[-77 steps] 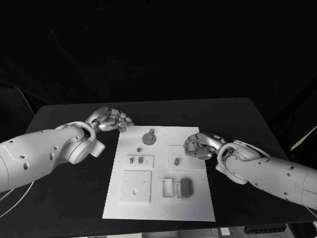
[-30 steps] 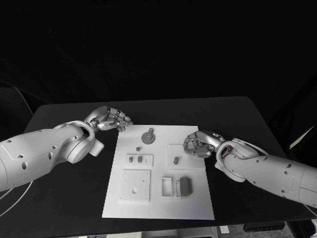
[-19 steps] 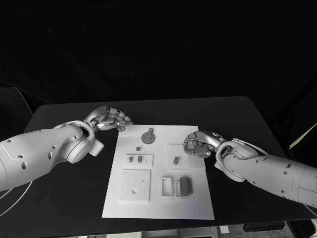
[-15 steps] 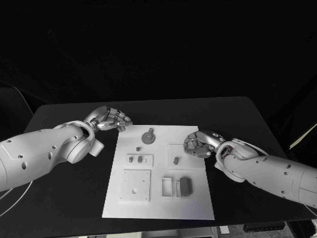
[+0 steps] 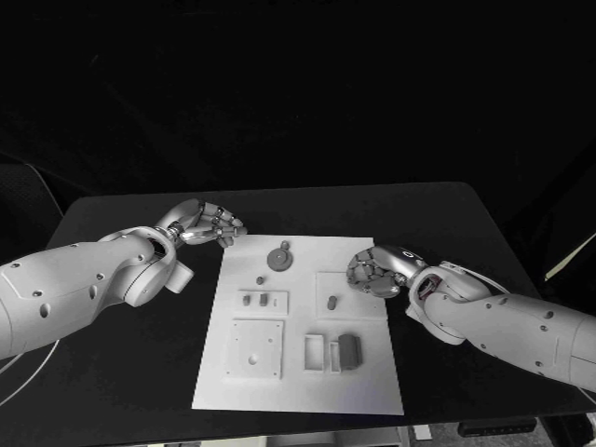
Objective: Assemble the parts on the task board
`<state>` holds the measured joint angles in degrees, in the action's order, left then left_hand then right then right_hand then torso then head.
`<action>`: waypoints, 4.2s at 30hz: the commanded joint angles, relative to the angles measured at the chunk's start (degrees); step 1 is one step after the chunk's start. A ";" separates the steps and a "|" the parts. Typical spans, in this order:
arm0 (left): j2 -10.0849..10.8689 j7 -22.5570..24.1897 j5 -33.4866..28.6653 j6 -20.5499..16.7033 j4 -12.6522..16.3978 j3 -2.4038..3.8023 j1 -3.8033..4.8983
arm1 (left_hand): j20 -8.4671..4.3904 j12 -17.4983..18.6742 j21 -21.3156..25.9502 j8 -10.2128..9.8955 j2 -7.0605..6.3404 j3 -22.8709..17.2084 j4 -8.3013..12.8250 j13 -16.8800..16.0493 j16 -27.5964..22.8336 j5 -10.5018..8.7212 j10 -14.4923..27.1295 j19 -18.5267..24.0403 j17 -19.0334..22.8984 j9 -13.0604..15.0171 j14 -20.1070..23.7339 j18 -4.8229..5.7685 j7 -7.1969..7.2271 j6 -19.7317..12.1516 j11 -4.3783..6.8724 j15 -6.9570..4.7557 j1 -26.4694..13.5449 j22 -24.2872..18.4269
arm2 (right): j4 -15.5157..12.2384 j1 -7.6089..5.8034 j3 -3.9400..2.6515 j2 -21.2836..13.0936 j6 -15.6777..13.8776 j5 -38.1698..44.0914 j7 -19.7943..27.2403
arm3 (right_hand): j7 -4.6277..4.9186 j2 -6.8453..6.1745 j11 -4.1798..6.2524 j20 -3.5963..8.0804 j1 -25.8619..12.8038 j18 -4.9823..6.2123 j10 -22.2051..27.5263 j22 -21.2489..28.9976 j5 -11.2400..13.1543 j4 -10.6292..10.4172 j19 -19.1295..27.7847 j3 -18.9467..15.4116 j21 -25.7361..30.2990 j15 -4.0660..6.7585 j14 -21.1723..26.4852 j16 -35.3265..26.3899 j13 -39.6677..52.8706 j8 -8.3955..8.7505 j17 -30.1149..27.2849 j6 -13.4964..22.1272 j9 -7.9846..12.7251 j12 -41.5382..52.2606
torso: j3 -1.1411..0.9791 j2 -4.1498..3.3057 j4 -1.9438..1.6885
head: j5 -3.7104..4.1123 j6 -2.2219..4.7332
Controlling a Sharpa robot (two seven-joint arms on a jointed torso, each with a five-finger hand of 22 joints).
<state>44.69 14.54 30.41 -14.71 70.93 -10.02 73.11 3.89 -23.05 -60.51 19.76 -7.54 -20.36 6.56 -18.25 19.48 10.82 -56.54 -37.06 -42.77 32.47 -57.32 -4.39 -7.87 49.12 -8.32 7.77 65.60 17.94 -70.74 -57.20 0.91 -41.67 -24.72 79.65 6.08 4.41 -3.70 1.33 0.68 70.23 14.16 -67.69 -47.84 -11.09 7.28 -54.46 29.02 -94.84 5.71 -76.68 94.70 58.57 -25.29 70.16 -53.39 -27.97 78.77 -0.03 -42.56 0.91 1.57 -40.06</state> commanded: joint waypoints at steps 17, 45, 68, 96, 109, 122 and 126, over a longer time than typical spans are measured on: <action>-0.08 0.54 -0.64 0.42 -0.98 0.04 0.03 | -0.14 0.36 0.18 -0.16 0.05 0.22 -0.12 0.08 -0.43 -0.14 -0.16 -0.02 0.11 -0.05 0.26 -0.53 -0.34 0.00 -0.39 0.15 0.65 0.08 | -5.14 -0.12 -1.43 -2.99 -0.68 -4.25 1.07 | 3.35 0.23 -0.04 -0.03 -0.99 0.77 -0.31 -0.07 -0.05 -0.61 -0.51 -0.21 -4.61 -0.02 -0.35 1.44 -0.09 -0.38 0.02 -7.29 -0.41 0.20 | -0.01 -0.01 0.05 | -0.14 0.06; -0.76 0.39 -2.12 -0.03 -1.54 0.03 0.05 | -0.13 0.46 0.23 -0.20 0.03 0.25 -0.13 0.10 -0.54 -0.15 -0.12 0.03 0.16 -0.06 0.31 -0.51 -0.33 -0.07 -0.42 0.17 0.67 0.08 | -15.29 -1.36 -1.70 2.59 2.27 -7.34 0.76 | 3.37 0.21 -0.06 -0.05 -1.31 0.76 -0.34 -0.07 -0.06 -0.76 -0.53 -0.34 -4.63 -0.03 -0.48 1.49 -0.12 -0.31 0.14 -7.27 -0.39 0.19 | 0.16 0.10 -0.02 | -3.36 0.59; -1.62 0.30 -2.48 -0.08 -1.73 0.03 0.06 | -0.13 0.53 0.27 -0.21 0.03 0.26 -0.13 0.11 -0.62 -0.15 -0.10 0.07 0.20 -0.07 0.34 -0.49 -0.32 -0.10 -0.43 0.18 0.69 0.09 | -9.72 -0.09 3.55 11.88 5.36 0.64 -0.07 | 3.39 0.33 -0.08 -0.07 -1.55 0.76 -0.31 -0.06 -0.08 -0.89 -0.52 -0.39 -4.62 -0.04 -0.38 1.45 -0.15 -0.23 0.02 -7.23 -0.37 0.16 | 0.08 -0.04 -0.02 | -5.59 0.01; -1.57 0.20 -2.45 0.13 -1.74 0.03 0.06 | -0.12 0.62 0.32 -0.23 0.04 0.28 -0.15 0.12 -0.72 -0.15 -0.09 0.12 0.25 -0.07 0.38 -0.47 -0.32 -0.12 -0.44 0.20 0.71 0.10 | -6.96 1.30 4.37 12.80 5.03 5.08 -2.61 | 3.42 0.25 -0.12 -0.09 -1.79 0.75 -0.23 -0.04 -0.08 -0.92 -0.48 -0.49 -4.59 -0.06 -0.03 1.31 -0.18 -0.07 -0.39 -7.06 -0.32 0.11 | 0.08 -0.02 0.03 | -5.99 -0.75; -1.57 0.21 -2.17 0.09 -1.58 0.03 0.06 | -0.12 0.67 0.35 -0.23 0.04 0.28 -0.15 0.13 -0.78 -0.14 -0.07 0.16 0.28 -0.08 0.41 -0.46 -0.33 -0.13 -0.44 0.21 0.72 0.10 | -5.92 1.54 4.39 13.07 5.05 5.13 -2.36 | 3.42 0.25 -0.12 -0.09 -1.82 0.75 -0.21 -0.04 -0.09 -0.91 -0.46 -0.49 -4.58 -0.06 0.04 1.28 -0.19 -0.03 -0.47 -7.03 -0.31 0.09 | 0.08 -0.01 -0.02 | -6.06 -0.88; -1.41 0.16 -2.12 -0.03 -1.58 0.03 0.06 | -0.12 0.72 0.38 -0.24 0.04 0.28 -0.15 0.14 -0.84 -0.14 -0.06 0.20 0.30 -0.08 0.45 -0.45 -0.33 -0.14 -0.45 0.21 0.75 0.10 | -5.70 2.41 4.48 13.20 5.19 5.13 -2.08 | 3.42 0.25 -0.13 -0.09 -1.85 0.76 -0.19 -0.03 -0.10 -0.89 -0.45 -0.50 -4.58 -0.07 0.13 1.25 -0.19 0.00 -0.57 -7.00 -0.30 0.08 | 0.04 -0.05 -0.08 | -6.41 -1.15; -1.42 0.18 -2.12 -0.04 -1.62 0.03 0.06 | -0.12 0.73 0.38 -0.24 0.04 0.29 -0.15 0.14 -0.86 -0.14 -0.05 0.21 0.31 -0.08 0.45 -0.45 -0.33 -0.14 -0.45 0.22 0.76 0.10 | -6.06 2.41 4.48 13.04 5.05 5.13 -2.02 | 3.42 0.25 -0.13 -0.09 -1.86 0.76 -0.18 -0.03 -0.10 -0.89 -0.45 -0.50 -4.57 -0.07 0.07 1.27 -0.20 0.01 -0.50 -7.00 -0.30 0.08 | 0.05 -0.03 0.01 | -6.45 -1.25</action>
<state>43.32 14.39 28.37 -14.74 69.19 -10.02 73.12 3.89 -22.62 -60.51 19.76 -7.54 -20.36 6.56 -18.17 18.81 10.82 -56.71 -37.06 -42.54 32.47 -57.11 -4.00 -7.87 49.12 -8.49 7.97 65.60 17.98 -76.61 -54.98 5.25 -28.60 -20.52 84.11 3.70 4.10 -4.10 0.92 0.79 68.47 14.32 -68.11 -47.82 -10.81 6.80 -54.57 28.54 -94.84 5.62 -76.77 94.70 58.45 -25.11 69.62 -54.49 -28.30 78.76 0.05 -42.59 0.84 -4.84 -41.25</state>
